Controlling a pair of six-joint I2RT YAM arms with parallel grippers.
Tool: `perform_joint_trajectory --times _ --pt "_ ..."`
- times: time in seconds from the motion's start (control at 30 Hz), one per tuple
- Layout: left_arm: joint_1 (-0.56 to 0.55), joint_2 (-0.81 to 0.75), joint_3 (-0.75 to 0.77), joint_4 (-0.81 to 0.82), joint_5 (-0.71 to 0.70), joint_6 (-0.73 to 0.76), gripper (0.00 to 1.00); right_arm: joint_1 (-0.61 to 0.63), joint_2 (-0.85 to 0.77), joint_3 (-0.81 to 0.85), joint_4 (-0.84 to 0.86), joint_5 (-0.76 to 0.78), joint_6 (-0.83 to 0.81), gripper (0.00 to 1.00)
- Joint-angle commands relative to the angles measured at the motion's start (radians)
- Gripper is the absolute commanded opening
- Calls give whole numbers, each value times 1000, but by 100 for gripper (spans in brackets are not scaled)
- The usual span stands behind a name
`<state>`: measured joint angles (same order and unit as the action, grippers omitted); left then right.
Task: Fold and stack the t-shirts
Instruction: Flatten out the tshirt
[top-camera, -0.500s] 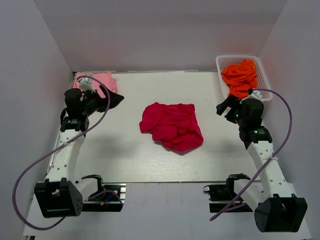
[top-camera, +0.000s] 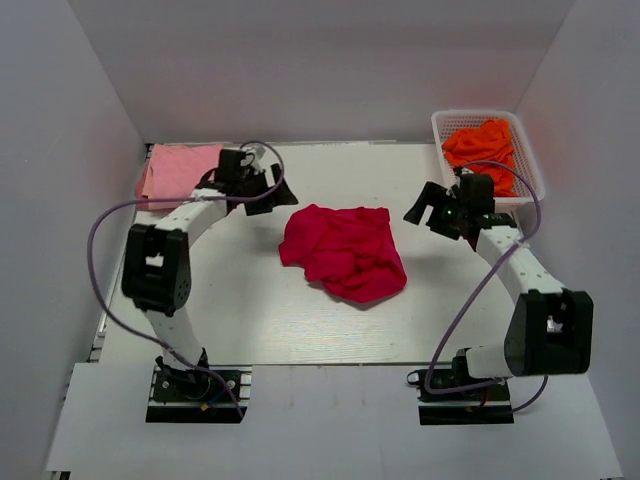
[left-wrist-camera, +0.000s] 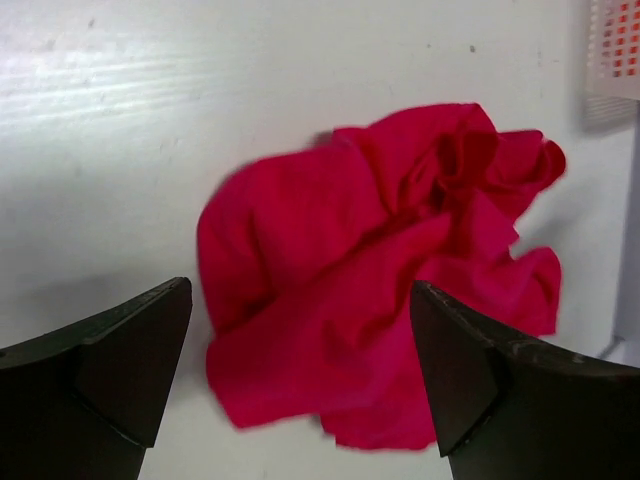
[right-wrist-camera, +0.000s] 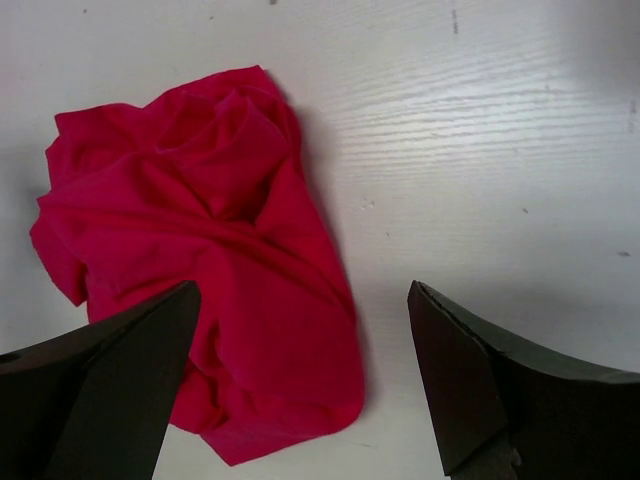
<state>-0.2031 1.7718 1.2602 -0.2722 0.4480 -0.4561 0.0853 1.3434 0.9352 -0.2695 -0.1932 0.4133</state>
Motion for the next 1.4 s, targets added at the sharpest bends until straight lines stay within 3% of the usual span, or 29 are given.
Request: perform_joint_trajectory --times 0.0,0.23,0.47,0.5,0.53,0.6,0.63,0.8,0.9,0.97,1.0,1.03,1.07,1.23,1.37 --pt "-65 113 172 -120 -144 57 100 22 95 86 41 -51 27 90" --pt "-131 284 308 -206 -322 91 90 83 261 204 69 -75 39 90" --pt "-183 371 327 -174 -284 91 63 125 344 246 124 -19 78 90" --pt "-193 371 327 -174 -284 91 58 126 356 249 130 -14 84 90" --pt "-193 385 327 -174 -284 100 39 134 361 254 131 -6 96 89" --pt "-219 385 317 -183 -284 100 18 142 394 281 135 3 91 84" --pt "-219 385 308 -196 -308 100 1 151 402 299 130 0 84 84" --pt "-228 316 228 -185 -350 41 0 174 465 362 87 57 73 83" --pt "-237 278 188 -167 -371 16 0 186 496 370 73 110 82 76" --pt "-237 255 188 -167 -382 16 0 195 519 379 76 101 85 61" --pt "-237 255 188 -167 -382 16 0 198 520 381 78 95 87 49" --pt "-237 244 188 -180 -403 7 0 203 523 382 75 92 87 32" --pt "-237 233 202 -189 -416 7 0 211 522 386 73 86 87 1" --pt "-237 177 251 -251 -472 -18 0 208 421 331 107 72 91 0" --pt "-237 78 238 -262 -502 -39 0 205 257 284 130 231 110 0"
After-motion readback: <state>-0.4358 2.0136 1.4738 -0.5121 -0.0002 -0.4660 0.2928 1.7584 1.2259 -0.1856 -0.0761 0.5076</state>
